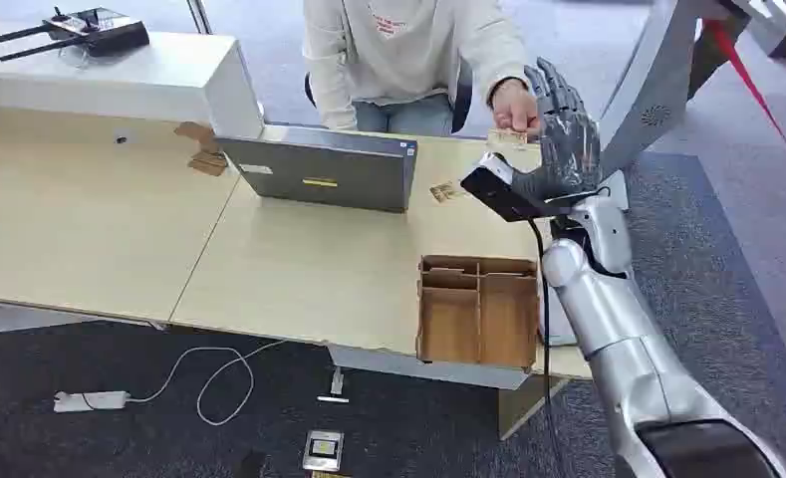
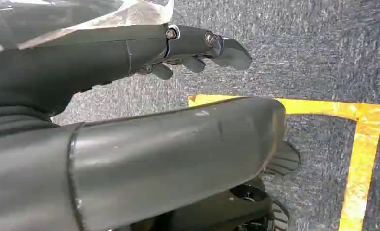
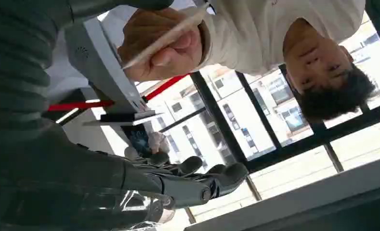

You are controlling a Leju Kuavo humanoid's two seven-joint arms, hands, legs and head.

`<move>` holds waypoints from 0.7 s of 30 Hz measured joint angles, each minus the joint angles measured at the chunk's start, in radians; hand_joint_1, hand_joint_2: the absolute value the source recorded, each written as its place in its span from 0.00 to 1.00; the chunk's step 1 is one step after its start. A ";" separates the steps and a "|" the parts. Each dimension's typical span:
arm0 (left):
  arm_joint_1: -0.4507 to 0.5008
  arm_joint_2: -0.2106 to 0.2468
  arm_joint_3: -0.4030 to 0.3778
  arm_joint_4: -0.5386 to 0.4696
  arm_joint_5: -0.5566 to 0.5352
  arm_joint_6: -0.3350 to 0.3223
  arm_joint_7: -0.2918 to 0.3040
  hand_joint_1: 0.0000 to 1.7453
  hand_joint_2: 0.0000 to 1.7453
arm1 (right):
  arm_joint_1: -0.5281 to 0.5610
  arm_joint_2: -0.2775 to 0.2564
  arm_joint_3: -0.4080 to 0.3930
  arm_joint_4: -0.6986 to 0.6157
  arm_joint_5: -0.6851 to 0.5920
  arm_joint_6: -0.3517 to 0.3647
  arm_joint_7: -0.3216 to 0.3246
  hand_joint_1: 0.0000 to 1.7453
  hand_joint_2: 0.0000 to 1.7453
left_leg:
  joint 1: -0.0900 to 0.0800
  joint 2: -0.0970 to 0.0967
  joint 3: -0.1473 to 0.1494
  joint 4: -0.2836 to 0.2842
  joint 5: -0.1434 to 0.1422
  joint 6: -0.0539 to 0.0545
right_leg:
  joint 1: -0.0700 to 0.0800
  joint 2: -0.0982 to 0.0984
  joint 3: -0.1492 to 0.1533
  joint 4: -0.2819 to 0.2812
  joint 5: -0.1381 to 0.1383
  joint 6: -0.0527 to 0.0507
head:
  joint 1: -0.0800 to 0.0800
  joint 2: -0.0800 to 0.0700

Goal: Pass the card to the sensor for recognition and then transmit it.

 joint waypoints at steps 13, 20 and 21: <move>-0.004 0.000 0.000 0.000 -0.014 0.001 0.012 0.00 0.00 | -0.041 0.022 0.012 0.075 -0.040 0.026 -0.018 1.00 1.00 | 0.000 0.000 0.000 0.000 0.000 0.000 | 0.000 0.000 0.000 0.000 0.000 0.000 | 0.000 0.000; -0.013 -0.023 0.000 0.000 -0.010 0.065 0.020 0.00 0.00 | -0.046 0.018 0.012 0.093 -0.067 0.041 -0.024 1.00 1.00 | 0.000 0.000 0.000 0.000 0.000 0.000 | 0.000 0.000 0.000 0.000 0.000 0.000 | 0.000 0.000; -0.014 -0.025 0.000 0.000 -0.011 0.066 0.020 0.00 0.00 | -0.046 0.017 0.012 0.096 -0.068 0.041 -0.024 1.00 1.00 | 0.000 0.000 0.000 0.000 0.000 0.000 | 0.000 0.000 0.000 0.000 0.000 0.000 | 0.000 0.000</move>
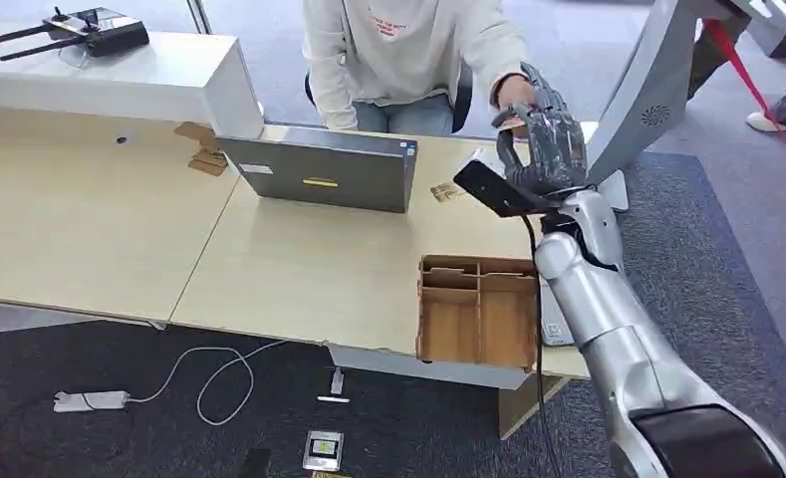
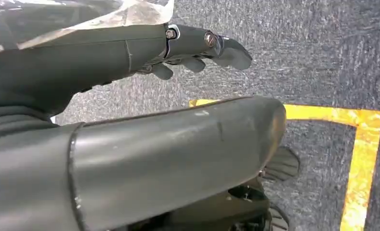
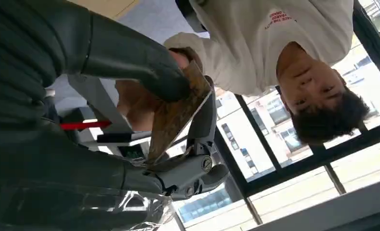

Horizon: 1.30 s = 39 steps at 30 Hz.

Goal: Pass the card to the sensor for recognition and then transmit it.

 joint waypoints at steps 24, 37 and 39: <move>-0.001 -0.004 0.000 0.000 0.048 0.000 0.000 0.00 0.00 | 0.007 -0.113 -0.021 -0.051 -0.167 -0.019 0.059 1.00 1.00 | 0.000 0.000 0.000 0.000 0.000 0.000 | 0.000 0.000 -0.001 0.000 0.000 0.000 | 0.000 0.000; 0.006 -0.005 0.000 0.000 0.131 0.000 0.004 0.00 0.00 | 0.129 -0.319 -0.127 -0.136 -0.238 0.001 0.080 1.00 1.00 | 0.000 0.000 0.000 0.001 0.000 0.000 | 0.000 0.000 -0.001 -0.001 0.001 0.000 | 0.000 0.000; 0.006 -0.005 0.000 0.000 0.135 0.000 0.005 0.00 0.00 | 0.149 -0.344 -0.140 -0.141 -0.240 0.010 0.079 1.00 1.00 | 0.000 0.000 0.000 0.001 0.000 0.000 | 0.000 0.000 -0.001 -0.001 0.001 0.000 | 0.000 0.000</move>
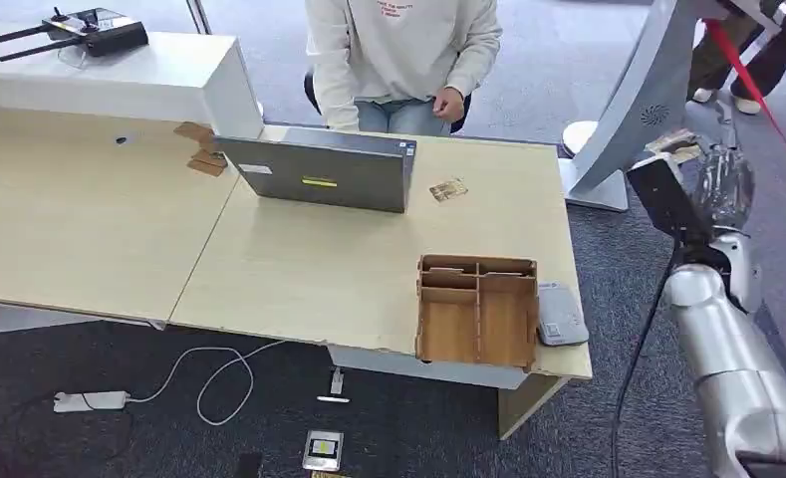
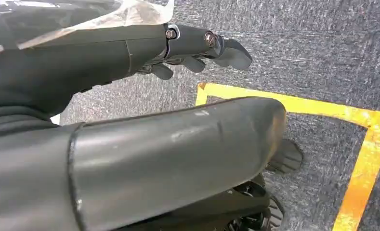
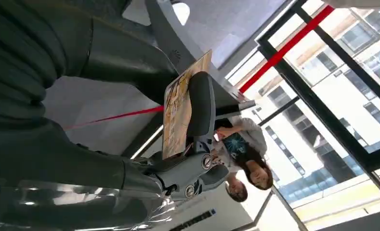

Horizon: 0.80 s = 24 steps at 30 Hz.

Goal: Pass the card to the sensor for recognition and then transmit it.

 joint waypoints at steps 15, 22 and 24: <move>-0.004 -0.021 0.000 0.000 0.041 0.031 0.013 0.00 0.00 | 0.078 -0.084 -0.027 -0.034 0.000 0.168 0.025 1.00 1.00 | -0.001 0.000 0.000 0.000 0.000 0.000 | 0.000 0.000 0.000 0.000 0.000 0.000 | 0.000 0.000; -0.006 -0.034 0.000 0.000 0.081 0.034 0.004 0.00 0.00 | 0.082 -0.098 -0.014 -0.077 -0.026 0.443 0.147 1.00 1.00 | -0.001 0.000 0.000 0.000 0.000 0.000 | 0.000 0.000 0.000 0.000 0.000 0.000 | 0.000 0.000; -0.006 -0.034 0.000 0.000 0.079 0.018 0.010 0.00 0.00 | 0.083 -0.100 -0.011 -0.093 -0.027 0.474 0.171 1.00 1.00 | -0.001 0.000 0.000 0.000 0.000 0.000 | 0.000 0.000 0.000 0.000 0.000 0.000 | 0.000 0.000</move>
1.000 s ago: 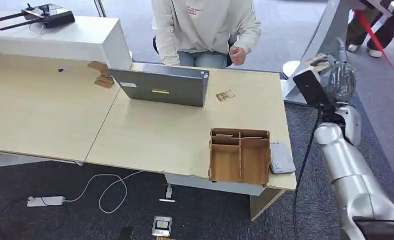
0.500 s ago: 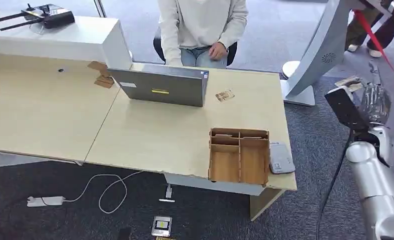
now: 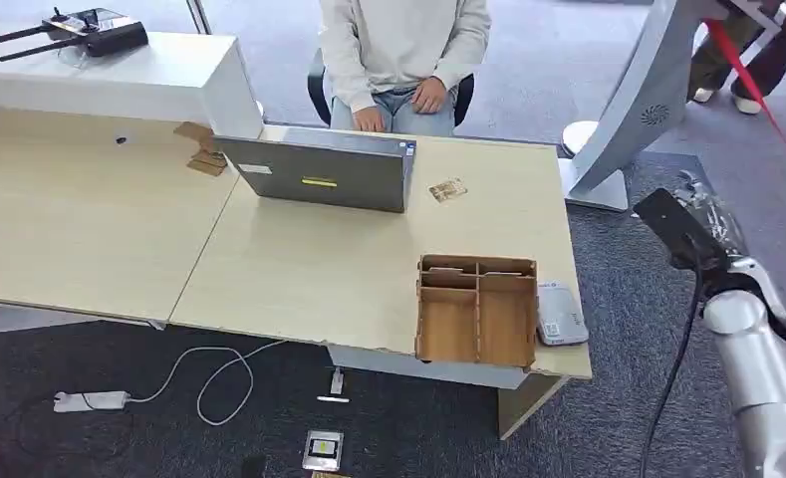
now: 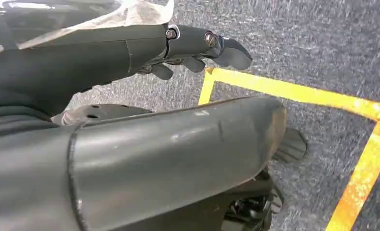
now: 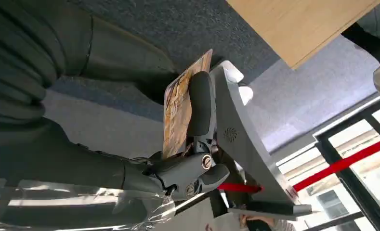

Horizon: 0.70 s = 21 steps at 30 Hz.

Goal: Pass the card to the sensor for recognition and then transmit it.

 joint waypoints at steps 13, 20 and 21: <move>0.000 0.002 0.000 0.000 -0.007 -0.045 0.028 0.00 0.00 | 0.018 0.001 0.020 0.043 0.002 0.025 0.011 1.00 1.00 | 0.000 0.000 0.000 0.000 0.000 0.000 | 0.000 0.000 0.000 0.000 0.000 0.000 | 0.000 0.000; 0.000 0.002 0.000 0.000 -0.007 -0.049 0.041 0.00 0.00 | 0.044 -0.012 0.027 0.085 -0.001 0.045 0.003 1.00 1.00 | 0.000 0.000 0.000 0.000 0.000 0.000 | 0.000 0.000 0.000 0.000 0.000 0.000 | 0.000 0.000; 0.000 0.002 0.000 0.000 -0.007 -0.051 0.042 0.00 0.00 | 0.047 -0.012 0.028 0.092 -0.001 0.047 0.000 1.00 1.00 | 0.000 0.000 0.000 0.000 0.000 0.000 | 0.000 0.000 0.000 0.000 0.000 0.000 | 0.000 0.000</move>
